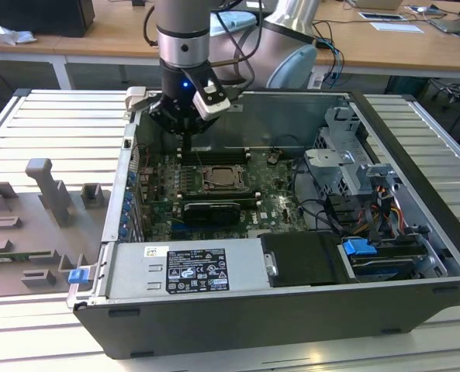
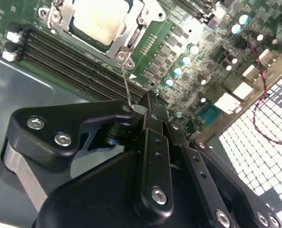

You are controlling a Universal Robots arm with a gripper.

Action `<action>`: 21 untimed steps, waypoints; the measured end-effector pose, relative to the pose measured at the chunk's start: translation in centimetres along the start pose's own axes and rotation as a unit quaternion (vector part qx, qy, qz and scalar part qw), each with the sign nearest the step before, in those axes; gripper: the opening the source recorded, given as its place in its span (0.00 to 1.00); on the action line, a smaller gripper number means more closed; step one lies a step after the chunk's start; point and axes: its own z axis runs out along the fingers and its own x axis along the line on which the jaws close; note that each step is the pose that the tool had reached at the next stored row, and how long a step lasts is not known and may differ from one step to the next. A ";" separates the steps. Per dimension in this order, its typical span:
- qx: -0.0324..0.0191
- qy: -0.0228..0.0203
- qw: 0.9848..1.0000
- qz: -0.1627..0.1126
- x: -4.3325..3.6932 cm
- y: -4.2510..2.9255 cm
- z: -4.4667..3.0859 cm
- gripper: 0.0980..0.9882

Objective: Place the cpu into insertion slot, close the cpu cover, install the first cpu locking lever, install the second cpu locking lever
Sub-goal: 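Install the first cpu locking lever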

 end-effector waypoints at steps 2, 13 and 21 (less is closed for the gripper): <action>0.000 0.000 1.000 -0.001 -0.42 0.02 0.02 0.01; -0.018 -0.001 1.000 -0.004 -4.02 -0.08 0.44 0.01; -0.041 -0.004 0.999 -0.005 -4.31 -0.64 1.10 0.01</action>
